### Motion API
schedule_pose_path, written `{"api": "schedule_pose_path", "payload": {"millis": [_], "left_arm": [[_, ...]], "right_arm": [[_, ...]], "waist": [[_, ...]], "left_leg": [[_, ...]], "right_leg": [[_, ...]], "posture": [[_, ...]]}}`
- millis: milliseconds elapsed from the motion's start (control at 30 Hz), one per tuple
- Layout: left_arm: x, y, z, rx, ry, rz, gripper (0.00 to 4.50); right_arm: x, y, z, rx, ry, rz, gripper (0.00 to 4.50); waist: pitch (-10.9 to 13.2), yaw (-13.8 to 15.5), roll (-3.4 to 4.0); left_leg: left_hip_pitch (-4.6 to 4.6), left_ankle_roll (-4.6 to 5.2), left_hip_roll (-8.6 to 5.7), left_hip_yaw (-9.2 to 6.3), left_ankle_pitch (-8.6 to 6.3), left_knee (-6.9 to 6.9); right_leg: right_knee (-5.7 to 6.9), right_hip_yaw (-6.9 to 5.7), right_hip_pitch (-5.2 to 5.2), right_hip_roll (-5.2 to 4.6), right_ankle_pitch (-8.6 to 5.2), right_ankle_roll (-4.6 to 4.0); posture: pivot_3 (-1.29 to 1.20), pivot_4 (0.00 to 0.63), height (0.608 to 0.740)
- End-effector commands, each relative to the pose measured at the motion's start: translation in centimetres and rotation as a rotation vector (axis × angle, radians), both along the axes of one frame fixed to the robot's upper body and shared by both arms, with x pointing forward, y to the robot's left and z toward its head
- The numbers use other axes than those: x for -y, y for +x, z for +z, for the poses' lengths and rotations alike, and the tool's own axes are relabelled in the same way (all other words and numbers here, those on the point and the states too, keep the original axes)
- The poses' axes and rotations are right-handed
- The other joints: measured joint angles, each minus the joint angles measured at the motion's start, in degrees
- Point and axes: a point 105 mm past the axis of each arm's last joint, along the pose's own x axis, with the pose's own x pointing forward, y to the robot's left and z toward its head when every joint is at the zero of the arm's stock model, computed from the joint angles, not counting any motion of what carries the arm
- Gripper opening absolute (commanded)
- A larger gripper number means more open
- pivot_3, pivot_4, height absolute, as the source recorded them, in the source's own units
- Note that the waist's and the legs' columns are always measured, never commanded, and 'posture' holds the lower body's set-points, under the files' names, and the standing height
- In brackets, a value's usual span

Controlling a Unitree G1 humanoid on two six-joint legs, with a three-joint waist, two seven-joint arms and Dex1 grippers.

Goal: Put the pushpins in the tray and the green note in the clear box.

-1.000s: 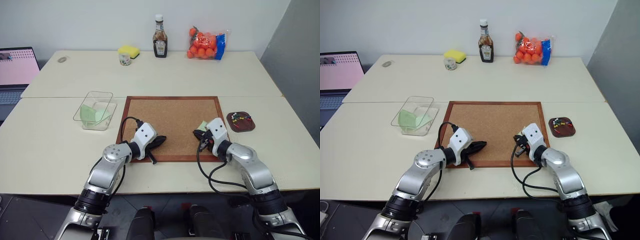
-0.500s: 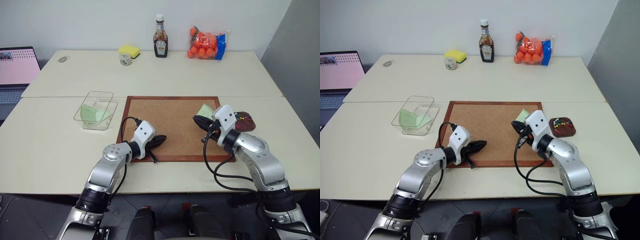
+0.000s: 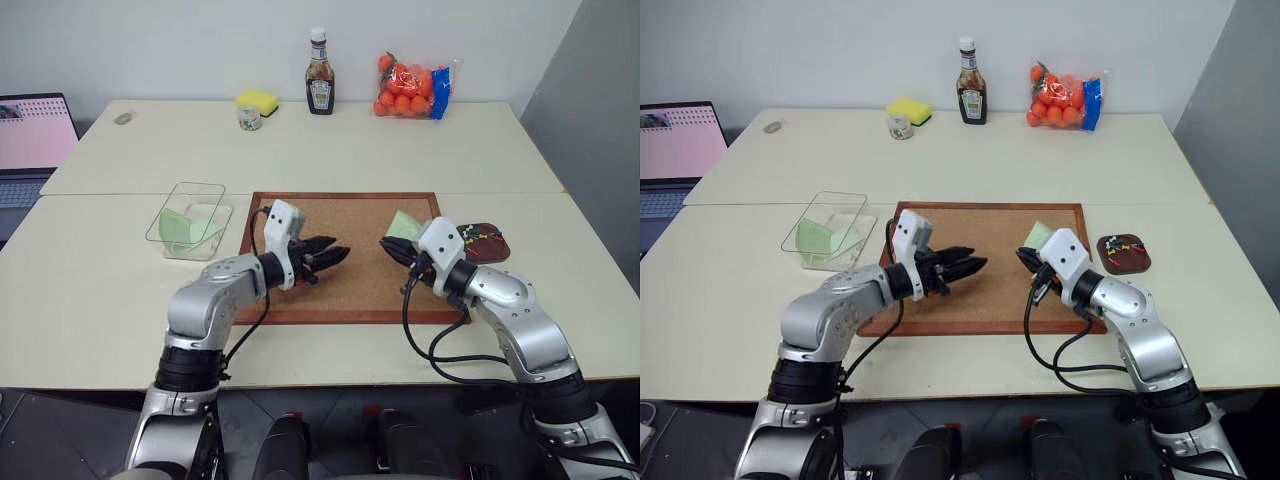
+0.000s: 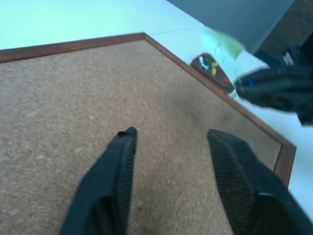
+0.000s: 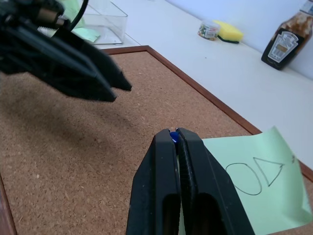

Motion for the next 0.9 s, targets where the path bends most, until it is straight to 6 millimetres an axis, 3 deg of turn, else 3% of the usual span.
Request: {"api": "schedule_pose_path", "payload": {"millis": [33,133,667,900], "left_arm": [[0.5,0.4,2.0,-0.011,-0.068,-0.017,3.53],[1.1,0.7,2.4,-0.058,-0.101,-0.039,4.08],[5.3,1.3,3.0,-0.221,-0.196,-0.144,4.08],[5.4,1.9,2.6,-0.267,-0.229,-0.117,2.91]], "right_arm": [[-0.6,-0.6,1.0,0.096,-0.064,0.074,0.00],[-1.0,-0.9,0.9,0.134,-0.127,0.122,0.00],[-2.9,-1.8,0.8,0.288,-0.318,0.317,0.00],[-2.8,-1.8,0.9,0.316,-0.336,0.320,0.00]], "waist": [[0.0,0.0,-0.01],[0.0,0.0,-0.01],[0.0,0.0,-0.07],[0.0,0.0,-0.07]], "left_leg": [[0.00,0.00,0.00,0.01,0.00,0.00],[0.00,0.00,-0.01,0.01,0.00,0.01],[0.00,-0.02,-0.02,-0.01,0.01,0.01],[0.00,-0.03,-0.02,-0.02,0.01,0.01]], "right_leg": [[0.00,0.01,0.00,0.00,0.00,0.00],[-0.01,0.01,0.00,0.00,0.00,0.00],[0.00,0.00,0.00,-0.01,0.00,-0.01],[0.01,0.00,0.00,-0.02,0.01,-0.01]], "posture": [[0.00,0.150,0.740],[0.00,0.150,0.740],[0.00,0.150,0.740],[0.00,0.150,0.740]]}}
